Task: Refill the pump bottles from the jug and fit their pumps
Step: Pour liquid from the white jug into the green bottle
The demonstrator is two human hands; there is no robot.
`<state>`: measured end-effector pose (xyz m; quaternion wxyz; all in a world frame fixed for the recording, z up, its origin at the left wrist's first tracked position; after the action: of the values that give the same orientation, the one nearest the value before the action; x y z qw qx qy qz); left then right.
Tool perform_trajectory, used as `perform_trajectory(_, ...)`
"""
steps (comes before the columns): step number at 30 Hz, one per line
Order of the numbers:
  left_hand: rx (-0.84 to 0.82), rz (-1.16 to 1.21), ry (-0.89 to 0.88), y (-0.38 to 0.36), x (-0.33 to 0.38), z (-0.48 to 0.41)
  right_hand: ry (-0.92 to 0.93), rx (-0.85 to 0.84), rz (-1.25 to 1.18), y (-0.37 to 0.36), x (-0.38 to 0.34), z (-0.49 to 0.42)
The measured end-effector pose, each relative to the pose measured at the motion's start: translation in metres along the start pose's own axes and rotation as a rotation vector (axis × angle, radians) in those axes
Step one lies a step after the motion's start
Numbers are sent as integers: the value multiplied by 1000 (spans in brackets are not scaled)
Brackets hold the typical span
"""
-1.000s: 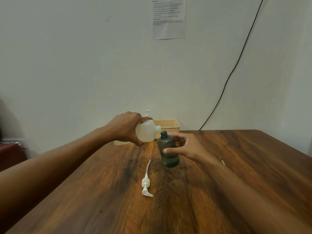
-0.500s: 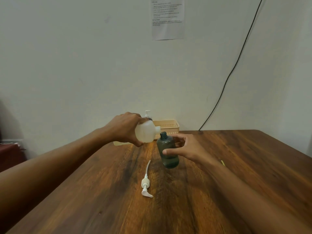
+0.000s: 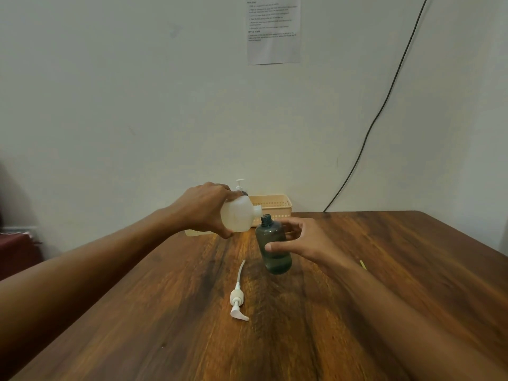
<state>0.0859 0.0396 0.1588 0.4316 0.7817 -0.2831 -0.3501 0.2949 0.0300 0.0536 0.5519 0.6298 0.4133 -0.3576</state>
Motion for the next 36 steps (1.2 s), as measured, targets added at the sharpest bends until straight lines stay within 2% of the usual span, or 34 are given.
perform_trajectory(10, 34, 30, 10, -5, 0, 4, -7, -5, -5, -1, 1, 1)
perform_trajectory(18, 138, 296, 77, -10, 7, 15, -10, 0, -12, -1, 0, 3)
perform_trajectory(26, 285, 539, 337, -33, -15, 53, -24, 1, -27, 1, 1, 6)
perform_trajectory(36, 443, 729, 660, -89, -35, 127, -33, 16, -46, 3, 2, 7)
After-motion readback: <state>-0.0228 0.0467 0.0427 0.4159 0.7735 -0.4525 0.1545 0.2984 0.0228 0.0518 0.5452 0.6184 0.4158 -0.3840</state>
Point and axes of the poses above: each hand's wrist, its own z-axis away from the middle knuckle, its own y-axis out of the back of the hand, x = y × z, the point moved 9 cm from there along -z, towards the middle knuckle, and after that the axes turned 14 degrees about -y, right-handed, at the moved point
